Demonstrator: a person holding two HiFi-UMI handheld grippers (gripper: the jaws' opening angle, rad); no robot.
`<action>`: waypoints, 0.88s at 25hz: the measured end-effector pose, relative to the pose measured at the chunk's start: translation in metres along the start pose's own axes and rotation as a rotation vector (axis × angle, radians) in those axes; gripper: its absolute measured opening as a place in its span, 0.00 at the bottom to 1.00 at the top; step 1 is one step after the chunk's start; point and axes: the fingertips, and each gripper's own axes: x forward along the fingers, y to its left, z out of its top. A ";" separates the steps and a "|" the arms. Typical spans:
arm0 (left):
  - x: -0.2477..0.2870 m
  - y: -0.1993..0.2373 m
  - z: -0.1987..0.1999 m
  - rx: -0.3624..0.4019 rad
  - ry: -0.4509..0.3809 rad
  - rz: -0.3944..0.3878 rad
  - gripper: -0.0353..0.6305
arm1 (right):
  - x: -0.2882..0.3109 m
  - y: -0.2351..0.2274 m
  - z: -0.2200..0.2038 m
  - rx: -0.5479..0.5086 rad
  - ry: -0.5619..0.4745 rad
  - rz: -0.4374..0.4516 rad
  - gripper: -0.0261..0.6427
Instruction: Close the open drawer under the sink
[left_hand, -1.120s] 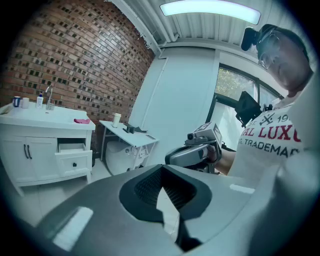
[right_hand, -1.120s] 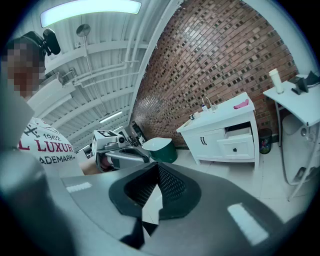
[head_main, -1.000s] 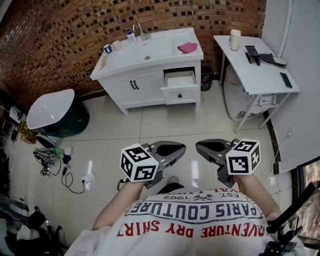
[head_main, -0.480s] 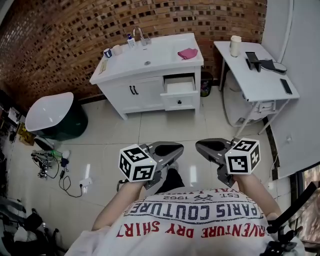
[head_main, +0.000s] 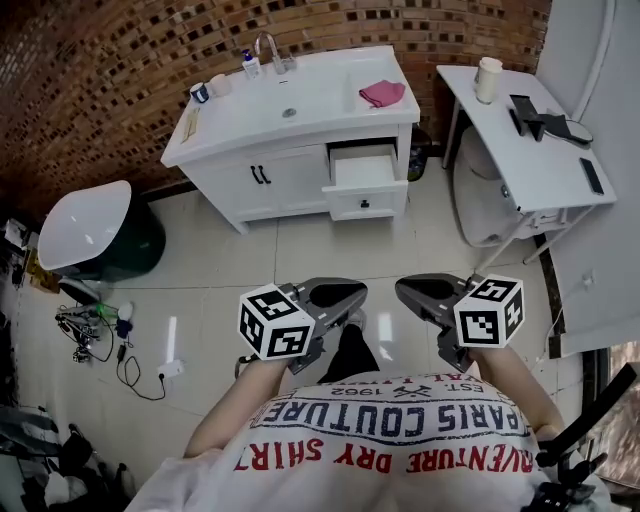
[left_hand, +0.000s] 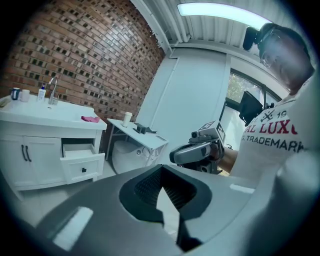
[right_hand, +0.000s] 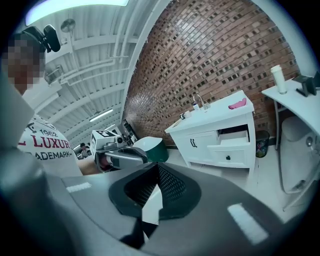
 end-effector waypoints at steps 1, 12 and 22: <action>0.003 0.017 0.001 -0.014 0.012 -0.005 0.03 | 0.011 -0.012 0.007 0.012 0.005 -0.006 0.05; 0.014 0.214 0.029 -0.151 0.085 0.000 0.03 | 0.151 -0.136 0.076 0.071 0.127 -0.063 0.05; 0.029 0.287 0.023 -0.236 0.129 -0.011 0.03 | 0.190 -0.213 0.066 0.208 0.163 -0.133 0.05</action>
